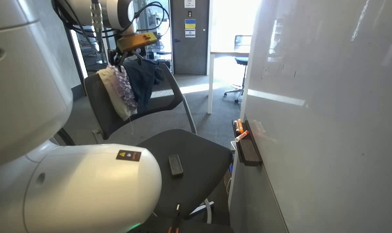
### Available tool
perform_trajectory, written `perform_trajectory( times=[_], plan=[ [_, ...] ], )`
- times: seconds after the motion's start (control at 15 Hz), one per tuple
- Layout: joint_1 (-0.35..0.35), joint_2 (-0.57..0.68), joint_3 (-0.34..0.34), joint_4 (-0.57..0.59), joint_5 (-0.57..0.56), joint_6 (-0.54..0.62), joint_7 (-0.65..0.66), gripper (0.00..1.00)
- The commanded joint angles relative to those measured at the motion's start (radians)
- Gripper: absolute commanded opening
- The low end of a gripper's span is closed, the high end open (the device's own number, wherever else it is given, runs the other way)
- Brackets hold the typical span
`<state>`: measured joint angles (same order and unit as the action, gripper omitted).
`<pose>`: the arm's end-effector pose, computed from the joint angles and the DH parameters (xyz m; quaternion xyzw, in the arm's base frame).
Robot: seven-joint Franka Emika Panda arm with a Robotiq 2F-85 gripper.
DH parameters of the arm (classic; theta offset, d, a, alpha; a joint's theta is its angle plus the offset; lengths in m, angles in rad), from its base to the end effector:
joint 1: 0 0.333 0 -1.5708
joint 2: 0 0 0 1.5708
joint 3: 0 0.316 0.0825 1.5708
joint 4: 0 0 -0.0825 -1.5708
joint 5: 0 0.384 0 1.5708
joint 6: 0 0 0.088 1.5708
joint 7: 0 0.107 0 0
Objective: Take the clothing off of the backrest of the chair
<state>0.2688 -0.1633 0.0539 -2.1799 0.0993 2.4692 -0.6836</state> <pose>0.5100 0.1715 0.5092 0.8674 0.4429 0.2267 0.0063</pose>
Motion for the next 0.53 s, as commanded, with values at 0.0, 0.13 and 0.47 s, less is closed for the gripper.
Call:
perform_trajectory(
  times=[0.0, 0.13, 0.47],
  plan=[
    [0.014, 0.042, 0.033, 0.023, 0.031, 0.096, -0.159, 1.00],
    [0.019, 0.062, 0.049, 0.012, 0.034, 0.173, -0.239, 1.00],
    [0.056, 0.148, 0.048, 0.006, 0.188, 0.390, -0.546, 1.00]
  ],
)
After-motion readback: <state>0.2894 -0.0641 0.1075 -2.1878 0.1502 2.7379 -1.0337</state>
